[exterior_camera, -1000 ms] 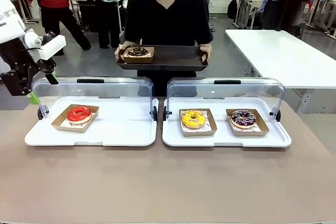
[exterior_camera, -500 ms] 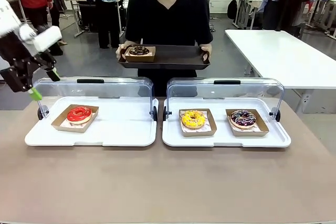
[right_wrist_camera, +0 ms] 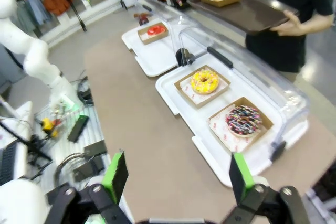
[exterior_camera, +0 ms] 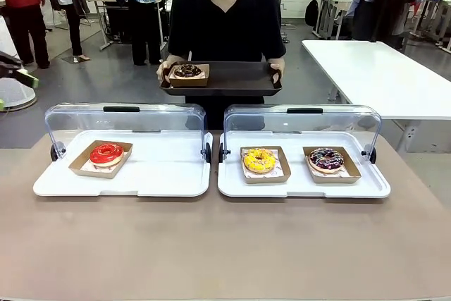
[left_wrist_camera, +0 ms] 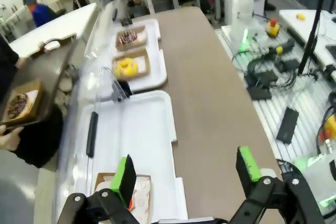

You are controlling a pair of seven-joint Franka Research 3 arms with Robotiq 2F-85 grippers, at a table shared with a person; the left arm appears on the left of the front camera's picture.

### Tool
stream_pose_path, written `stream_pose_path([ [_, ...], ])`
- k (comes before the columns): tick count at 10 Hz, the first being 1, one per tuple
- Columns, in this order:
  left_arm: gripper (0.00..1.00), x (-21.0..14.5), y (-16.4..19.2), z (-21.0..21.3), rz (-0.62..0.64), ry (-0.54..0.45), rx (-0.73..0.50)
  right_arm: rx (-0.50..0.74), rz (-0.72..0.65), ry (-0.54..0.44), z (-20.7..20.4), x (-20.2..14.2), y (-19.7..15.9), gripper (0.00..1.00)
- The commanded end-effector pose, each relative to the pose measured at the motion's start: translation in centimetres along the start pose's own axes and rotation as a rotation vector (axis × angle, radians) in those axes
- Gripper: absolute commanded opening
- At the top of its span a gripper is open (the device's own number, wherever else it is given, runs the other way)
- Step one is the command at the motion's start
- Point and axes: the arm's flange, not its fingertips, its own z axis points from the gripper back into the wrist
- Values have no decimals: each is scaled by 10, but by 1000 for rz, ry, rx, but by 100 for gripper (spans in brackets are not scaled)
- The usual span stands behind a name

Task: Provide the desired donut to the person.
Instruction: Pick up and lift the Paper togo box containing the Donut pointed at by the person.

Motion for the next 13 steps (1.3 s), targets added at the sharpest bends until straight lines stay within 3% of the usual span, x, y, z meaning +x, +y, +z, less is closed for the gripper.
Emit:
stream_pose_path([
  [1, 100, -34, -7, 22, 13, -61, 89, 9, 9, -22, -1, 1, -1, 100],
  [6, 100, -71, -43, 61, 59, -114, 194, 9, 9, -22, -1, 1, -1, 100],
  [8, 100, -71, -28, 61, 78, -109, 169, 9, 9, -22, -1, 1, -1, 100],
  [13, 100, -73, -41, 68, 102, -88, 182, 9, 9, -22, -1, 1, -1, 100],
])
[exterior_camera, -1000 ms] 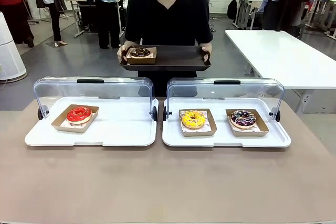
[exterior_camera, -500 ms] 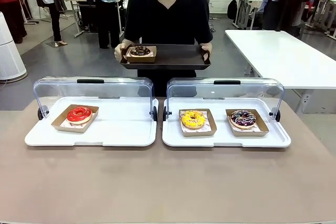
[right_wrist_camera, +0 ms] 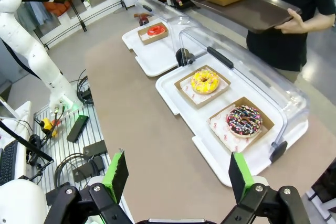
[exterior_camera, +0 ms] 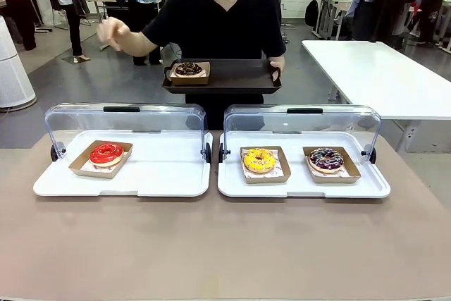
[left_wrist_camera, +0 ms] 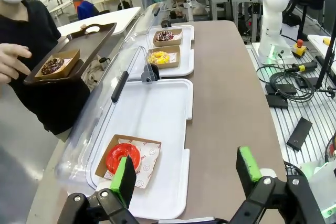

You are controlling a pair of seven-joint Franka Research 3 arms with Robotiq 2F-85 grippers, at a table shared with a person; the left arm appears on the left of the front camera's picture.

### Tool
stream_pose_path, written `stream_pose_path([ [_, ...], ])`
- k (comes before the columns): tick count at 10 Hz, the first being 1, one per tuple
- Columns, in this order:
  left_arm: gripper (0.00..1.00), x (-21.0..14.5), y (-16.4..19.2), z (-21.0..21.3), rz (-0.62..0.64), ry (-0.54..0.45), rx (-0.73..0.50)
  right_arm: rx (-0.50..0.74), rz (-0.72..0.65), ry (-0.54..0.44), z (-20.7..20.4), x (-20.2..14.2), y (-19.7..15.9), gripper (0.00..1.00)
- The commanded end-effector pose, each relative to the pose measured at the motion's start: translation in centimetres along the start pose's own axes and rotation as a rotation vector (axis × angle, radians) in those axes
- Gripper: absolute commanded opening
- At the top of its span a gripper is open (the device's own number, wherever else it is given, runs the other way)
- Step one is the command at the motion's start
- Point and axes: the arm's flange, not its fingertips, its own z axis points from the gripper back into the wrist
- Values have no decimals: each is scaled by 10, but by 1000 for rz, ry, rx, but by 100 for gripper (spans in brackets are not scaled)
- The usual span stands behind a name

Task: Provide the desired donut to the person.
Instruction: Pick up and lift the Paper togo box containing the Donut pointed at by the person.

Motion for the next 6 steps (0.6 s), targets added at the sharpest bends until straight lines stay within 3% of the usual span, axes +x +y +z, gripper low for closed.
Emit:
stream_pose_path([
  [1, 100, 1, -1, 1, -4, -2, 0, 9, 9, -22, -1, 1, -1, 100],
  [6, 100, 1, -1, 1, -4, -2, 0, 9, 9, -22, -1, 1, -1, 100],
])
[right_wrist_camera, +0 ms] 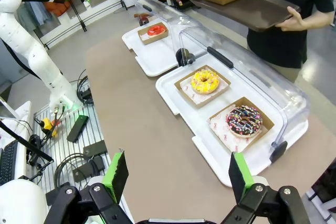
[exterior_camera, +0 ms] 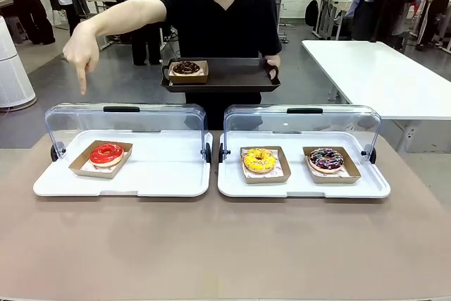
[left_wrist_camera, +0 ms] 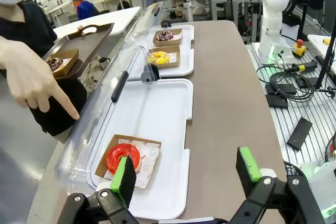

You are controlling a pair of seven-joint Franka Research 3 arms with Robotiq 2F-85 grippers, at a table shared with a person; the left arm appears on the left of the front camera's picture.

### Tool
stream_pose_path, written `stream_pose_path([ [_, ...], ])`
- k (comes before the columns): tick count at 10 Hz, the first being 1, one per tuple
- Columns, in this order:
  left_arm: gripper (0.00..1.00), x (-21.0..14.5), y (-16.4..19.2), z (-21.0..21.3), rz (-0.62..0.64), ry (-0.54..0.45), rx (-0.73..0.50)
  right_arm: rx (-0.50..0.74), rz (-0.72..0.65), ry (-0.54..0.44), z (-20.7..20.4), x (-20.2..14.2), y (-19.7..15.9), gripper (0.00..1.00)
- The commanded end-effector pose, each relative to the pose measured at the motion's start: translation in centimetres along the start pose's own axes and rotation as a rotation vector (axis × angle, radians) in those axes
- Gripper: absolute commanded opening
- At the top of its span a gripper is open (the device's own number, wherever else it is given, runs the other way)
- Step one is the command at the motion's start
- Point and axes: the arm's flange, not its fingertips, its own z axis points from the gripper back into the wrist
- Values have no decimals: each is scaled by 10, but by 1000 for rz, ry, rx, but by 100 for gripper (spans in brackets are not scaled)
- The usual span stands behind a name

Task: Provide the desired donut to the person.
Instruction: Pick up and lift the Paper togo box containing the Donut pointed at by the person.

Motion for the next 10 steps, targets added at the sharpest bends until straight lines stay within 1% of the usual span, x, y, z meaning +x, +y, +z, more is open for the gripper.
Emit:
stream_pose_path([
  [1, 100, 1, -2, 1, -4, -2, 1, 9, 9, -22, -1, 1, -1, 100],
  [10, 100, 0, 0, 0, 0, 0, 0, 9, 9, -22, -1, 1, -1, 100],
])
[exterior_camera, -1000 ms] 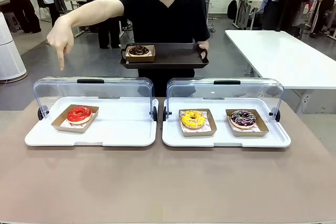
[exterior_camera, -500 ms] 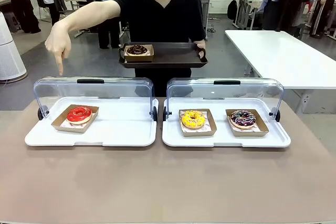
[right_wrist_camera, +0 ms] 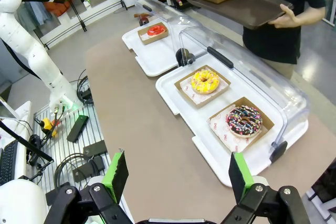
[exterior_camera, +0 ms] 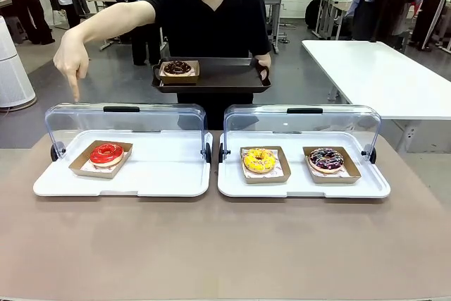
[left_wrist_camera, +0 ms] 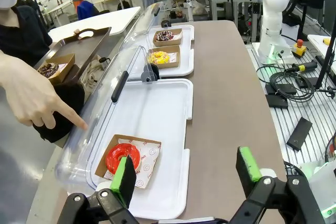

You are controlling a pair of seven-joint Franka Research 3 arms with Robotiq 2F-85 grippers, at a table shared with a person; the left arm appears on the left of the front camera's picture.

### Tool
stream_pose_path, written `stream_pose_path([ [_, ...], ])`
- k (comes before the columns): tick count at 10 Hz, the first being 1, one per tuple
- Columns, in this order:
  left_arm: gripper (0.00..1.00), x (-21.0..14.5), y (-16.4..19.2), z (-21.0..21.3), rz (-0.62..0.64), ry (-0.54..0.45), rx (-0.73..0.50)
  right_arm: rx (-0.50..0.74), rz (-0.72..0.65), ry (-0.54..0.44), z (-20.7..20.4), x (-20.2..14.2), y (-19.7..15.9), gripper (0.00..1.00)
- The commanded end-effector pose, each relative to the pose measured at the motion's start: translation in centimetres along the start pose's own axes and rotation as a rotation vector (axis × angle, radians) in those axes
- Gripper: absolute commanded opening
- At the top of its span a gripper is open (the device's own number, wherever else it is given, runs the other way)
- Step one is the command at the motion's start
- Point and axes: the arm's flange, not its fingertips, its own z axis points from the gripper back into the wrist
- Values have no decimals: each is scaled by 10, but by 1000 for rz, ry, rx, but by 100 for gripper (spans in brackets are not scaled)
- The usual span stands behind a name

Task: Provide the desired donut to the person.
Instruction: Pick up and lift the Paper togo box containing the Donut pointed at by the person.

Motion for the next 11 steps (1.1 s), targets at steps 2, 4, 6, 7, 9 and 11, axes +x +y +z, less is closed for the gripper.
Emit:
stream_pose_path([
  [2, 100, 27, 8, -16, -115, 294, -20, 9, 9, -22, -1, 1, -1, 100],
  [4, 100, 66, -4, -62, -275, 643, -181, 9, 9, -22, -1, 1, -1, 100],
  [6, 100, 78, 6, -111, -347, 864, -297, 9, 9, -22, -1, 1, -1, 100],
  [7, 100, 71, -1, -141, -372, 954, -324, 9, 9, -22, -1, 1, -1, 100],
  [9, 100, 50, -9, -192, -401, 1072, -360, 9, 9, -22, -1, 1, -1, 100],
  [11, 100, 32, 3, -224, -394, 1100, -419, 9, 9, -22, -1, 1, -1, 100],
])
